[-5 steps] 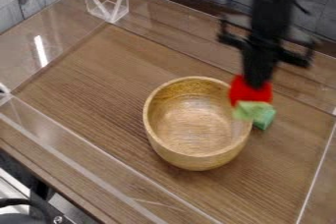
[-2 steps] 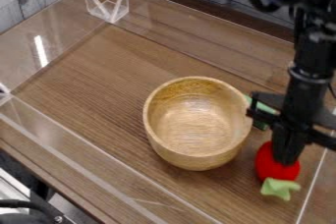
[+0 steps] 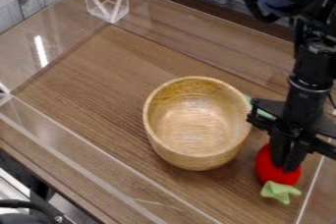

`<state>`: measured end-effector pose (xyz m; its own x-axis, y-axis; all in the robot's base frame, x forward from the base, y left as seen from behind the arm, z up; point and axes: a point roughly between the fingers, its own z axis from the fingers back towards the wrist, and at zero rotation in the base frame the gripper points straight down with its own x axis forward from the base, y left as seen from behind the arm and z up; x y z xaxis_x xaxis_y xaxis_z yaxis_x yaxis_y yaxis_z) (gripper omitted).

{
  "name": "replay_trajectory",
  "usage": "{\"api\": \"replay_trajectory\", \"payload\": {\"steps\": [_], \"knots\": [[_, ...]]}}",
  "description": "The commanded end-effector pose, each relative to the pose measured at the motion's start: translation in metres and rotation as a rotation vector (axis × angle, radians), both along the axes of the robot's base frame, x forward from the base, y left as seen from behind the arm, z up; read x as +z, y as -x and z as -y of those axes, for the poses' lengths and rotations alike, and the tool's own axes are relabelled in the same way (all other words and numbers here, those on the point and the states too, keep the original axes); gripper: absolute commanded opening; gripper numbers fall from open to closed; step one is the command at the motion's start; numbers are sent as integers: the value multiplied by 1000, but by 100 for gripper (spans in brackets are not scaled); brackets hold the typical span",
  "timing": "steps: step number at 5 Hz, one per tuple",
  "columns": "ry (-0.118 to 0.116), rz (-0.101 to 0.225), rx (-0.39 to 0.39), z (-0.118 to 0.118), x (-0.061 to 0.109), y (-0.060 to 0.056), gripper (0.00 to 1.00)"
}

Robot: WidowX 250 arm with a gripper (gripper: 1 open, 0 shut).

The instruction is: Move the red fruit to the right

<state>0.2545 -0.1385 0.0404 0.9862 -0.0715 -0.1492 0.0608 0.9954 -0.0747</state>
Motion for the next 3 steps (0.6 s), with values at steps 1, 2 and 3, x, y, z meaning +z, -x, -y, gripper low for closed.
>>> {"api": "replay_trajectory", "payload": {"steps": [1,2,3], "knots": [[-11,23,-41,5,4,-10,100],[-27,27,-69,9,3,-16,0],[-41,34,-46,12,12,-11,0]]}}
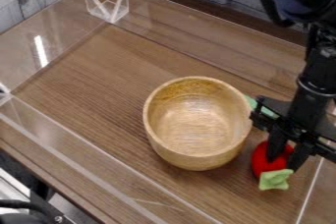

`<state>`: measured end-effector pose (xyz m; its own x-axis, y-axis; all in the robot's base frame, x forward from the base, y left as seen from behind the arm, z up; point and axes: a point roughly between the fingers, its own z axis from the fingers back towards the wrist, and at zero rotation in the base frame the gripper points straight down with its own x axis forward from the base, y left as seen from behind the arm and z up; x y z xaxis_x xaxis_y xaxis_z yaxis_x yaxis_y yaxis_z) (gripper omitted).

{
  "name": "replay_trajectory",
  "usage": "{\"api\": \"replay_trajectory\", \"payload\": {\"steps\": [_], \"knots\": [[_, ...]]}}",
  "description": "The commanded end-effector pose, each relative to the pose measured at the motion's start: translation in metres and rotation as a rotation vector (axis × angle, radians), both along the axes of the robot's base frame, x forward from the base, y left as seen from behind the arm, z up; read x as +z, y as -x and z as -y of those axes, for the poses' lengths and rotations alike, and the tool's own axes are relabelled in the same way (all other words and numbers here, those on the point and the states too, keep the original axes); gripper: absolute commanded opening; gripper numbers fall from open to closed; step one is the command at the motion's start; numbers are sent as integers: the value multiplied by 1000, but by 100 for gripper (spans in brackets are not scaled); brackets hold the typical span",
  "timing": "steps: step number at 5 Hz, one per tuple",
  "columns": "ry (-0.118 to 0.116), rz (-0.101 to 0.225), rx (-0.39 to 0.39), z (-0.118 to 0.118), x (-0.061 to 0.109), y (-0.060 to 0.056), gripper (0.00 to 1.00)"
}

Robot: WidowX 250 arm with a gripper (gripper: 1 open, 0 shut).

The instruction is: Move the red fruit to the right

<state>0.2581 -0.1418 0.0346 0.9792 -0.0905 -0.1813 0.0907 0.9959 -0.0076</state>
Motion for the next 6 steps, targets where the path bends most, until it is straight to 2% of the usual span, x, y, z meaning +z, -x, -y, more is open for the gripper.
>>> {"api": "replay_trajectory", "payload": {"steps": [1,2,3,6], "knots": [[14,77,-1,10,31,-4,0],[17,73,22,7,34,-9,100],[20,70,45,5,37,-12,100],[42,121,144,-11,68,-17,100]]}}
